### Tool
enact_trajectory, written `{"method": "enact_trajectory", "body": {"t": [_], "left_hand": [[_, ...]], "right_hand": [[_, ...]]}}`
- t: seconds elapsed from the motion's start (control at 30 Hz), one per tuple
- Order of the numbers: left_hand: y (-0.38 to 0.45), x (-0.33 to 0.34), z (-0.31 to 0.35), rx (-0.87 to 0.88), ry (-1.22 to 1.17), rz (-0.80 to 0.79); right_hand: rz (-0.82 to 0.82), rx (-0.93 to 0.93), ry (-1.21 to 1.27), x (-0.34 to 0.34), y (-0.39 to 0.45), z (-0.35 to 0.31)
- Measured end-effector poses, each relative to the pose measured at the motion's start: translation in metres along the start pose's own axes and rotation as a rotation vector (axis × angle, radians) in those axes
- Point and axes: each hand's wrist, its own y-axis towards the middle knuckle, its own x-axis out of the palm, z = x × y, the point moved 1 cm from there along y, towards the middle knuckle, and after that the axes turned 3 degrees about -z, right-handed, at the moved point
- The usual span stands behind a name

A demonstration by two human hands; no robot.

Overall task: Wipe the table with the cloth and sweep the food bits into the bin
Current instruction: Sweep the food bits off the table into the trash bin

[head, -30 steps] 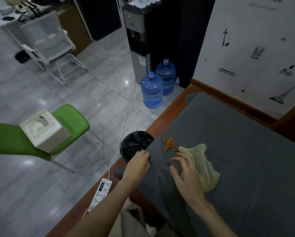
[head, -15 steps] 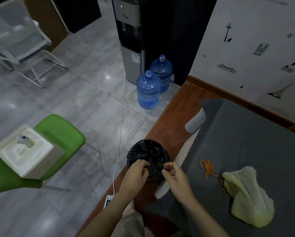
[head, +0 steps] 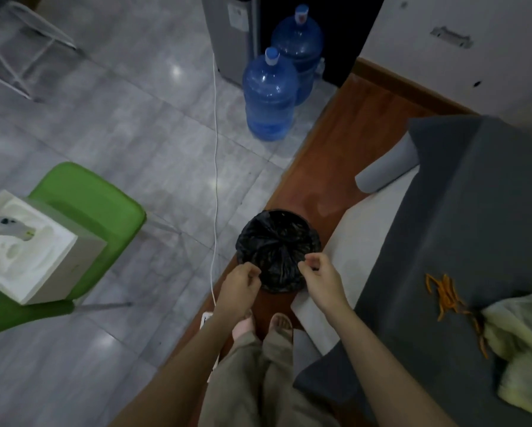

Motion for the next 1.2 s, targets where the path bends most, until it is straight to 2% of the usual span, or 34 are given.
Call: {"method": "enact_trajectory", "body": {"t": [0.17,0.27,0.33,0.5,0.63,0.7,0.9,1.03,1.2], "left_hand": [[0.056,0.034,-0.048,-0.079,-0.084,-0.004],[0.093,0.06,-0.091,-0.117,-0.059,0.002],[0.117,0.074,-0.116,-0.16,-0.011,0.023],[0.166,0.101,-0.166,-0.294,-0.01,0.208],[0.19,0.126,-0.191,-0.386,-0.07,0.223],[0.196,0.137,-0.197,-0.421,-0.096,0.184],[0.198,0.143,-0.194,-0.337,-0.125,0.162],[0.181,0.104,-0.177,-0.338,-0.146,0.26],[0.115,0.032,-0.133,-0.289,-0.189,0.324]], "right_hand": [[0.136,0.268,-0.006,0.059,0.068,0.057],[0.119,0.286,-0.031,0.097,0.112,0.095],[0.161,0.338,-0.014,0.102,0.142,0.119],[0.302,0.531,-0.019,0.097,0.209,0.191],[0.291,0.581,-0.018,0.101,0.239,0.219],[0.26,0.563,-0.013,0.104,0.248,0.224],[0.233,0.573,0.031,0.102,0.257,0.228],[0.195,0.572,0.072,0.1,0.252,0.206],[0.225,0.518,-0.074,0.085,0.18,0.142]]}}
